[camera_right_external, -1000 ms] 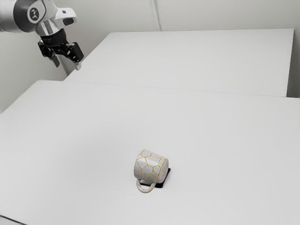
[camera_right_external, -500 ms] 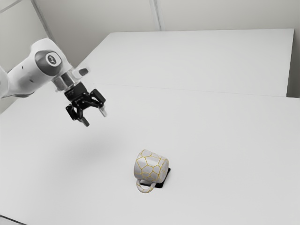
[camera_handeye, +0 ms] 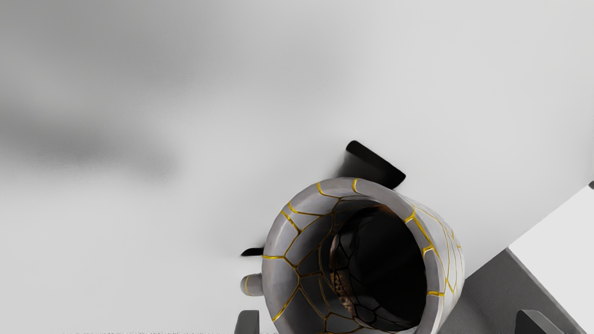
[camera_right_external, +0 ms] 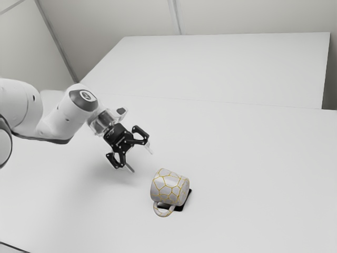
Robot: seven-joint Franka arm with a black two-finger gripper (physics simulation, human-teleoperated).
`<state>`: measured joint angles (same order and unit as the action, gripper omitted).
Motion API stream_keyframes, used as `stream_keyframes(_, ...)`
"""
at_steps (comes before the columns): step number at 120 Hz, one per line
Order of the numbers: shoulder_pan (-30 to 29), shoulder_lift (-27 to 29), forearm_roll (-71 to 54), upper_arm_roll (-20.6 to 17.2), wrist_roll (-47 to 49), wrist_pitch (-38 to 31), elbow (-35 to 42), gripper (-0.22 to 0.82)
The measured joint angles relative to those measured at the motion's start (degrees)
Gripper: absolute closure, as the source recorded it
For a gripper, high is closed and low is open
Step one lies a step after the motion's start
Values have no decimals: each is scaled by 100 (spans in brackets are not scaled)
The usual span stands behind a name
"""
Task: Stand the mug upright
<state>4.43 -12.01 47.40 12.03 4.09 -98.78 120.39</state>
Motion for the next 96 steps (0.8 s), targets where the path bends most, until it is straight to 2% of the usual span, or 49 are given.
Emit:
stream_keyframes(69,183,-373,1384,-448,688,-618,154,0)
stream_keyframes(76,207,-392,1419,-474,729,-688,162,9)
stream_keyframes(89,241,-424,1408,-503,793,-775,170,38)
stream_keyframes(96,244,-427,1362,-507,822,-806,170,50)
